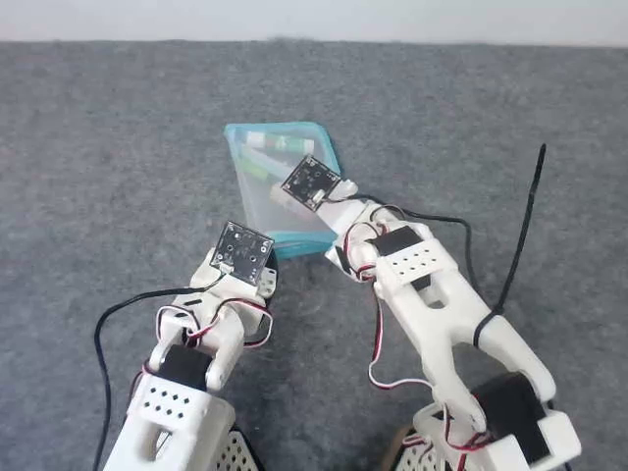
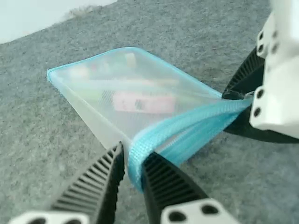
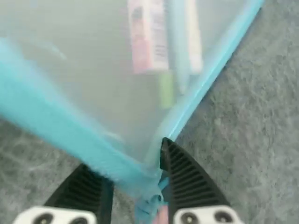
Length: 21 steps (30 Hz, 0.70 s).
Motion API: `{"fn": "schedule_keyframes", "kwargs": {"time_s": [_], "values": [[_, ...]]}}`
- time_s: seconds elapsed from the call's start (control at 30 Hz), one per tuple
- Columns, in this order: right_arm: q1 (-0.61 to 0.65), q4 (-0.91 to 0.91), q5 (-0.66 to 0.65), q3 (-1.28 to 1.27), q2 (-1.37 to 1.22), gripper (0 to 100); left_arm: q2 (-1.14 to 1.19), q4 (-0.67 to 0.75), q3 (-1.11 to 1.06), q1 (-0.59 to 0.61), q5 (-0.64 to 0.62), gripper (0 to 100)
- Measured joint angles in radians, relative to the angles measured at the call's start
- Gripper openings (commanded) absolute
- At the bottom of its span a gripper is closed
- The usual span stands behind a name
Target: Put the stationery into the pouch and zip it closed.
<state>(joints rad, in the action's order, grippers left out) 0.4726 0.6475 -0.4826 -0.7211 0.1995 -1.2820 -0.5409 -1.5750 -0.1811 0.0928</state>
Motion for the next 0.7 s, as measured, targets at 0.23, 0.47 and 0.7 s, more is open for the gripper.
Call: {"fn": "schedule_keyframes", "kwargs": {"time_s": [0.23,0.47,0.7], "values": [[0.037,0.216,0.008,0.0,0.222,0.7,0.0,0.0,0.02,0.0,0.0,8],[0.12,0.408,0.008,-0.005,0.543,0.7,-0.002,0.0,0.046,0.06,0.0,10],[0.144,0.408,0.008,-0.075,0.552,5.1,-0.002,0.0,0.035,0.06,0.0,1]]}}
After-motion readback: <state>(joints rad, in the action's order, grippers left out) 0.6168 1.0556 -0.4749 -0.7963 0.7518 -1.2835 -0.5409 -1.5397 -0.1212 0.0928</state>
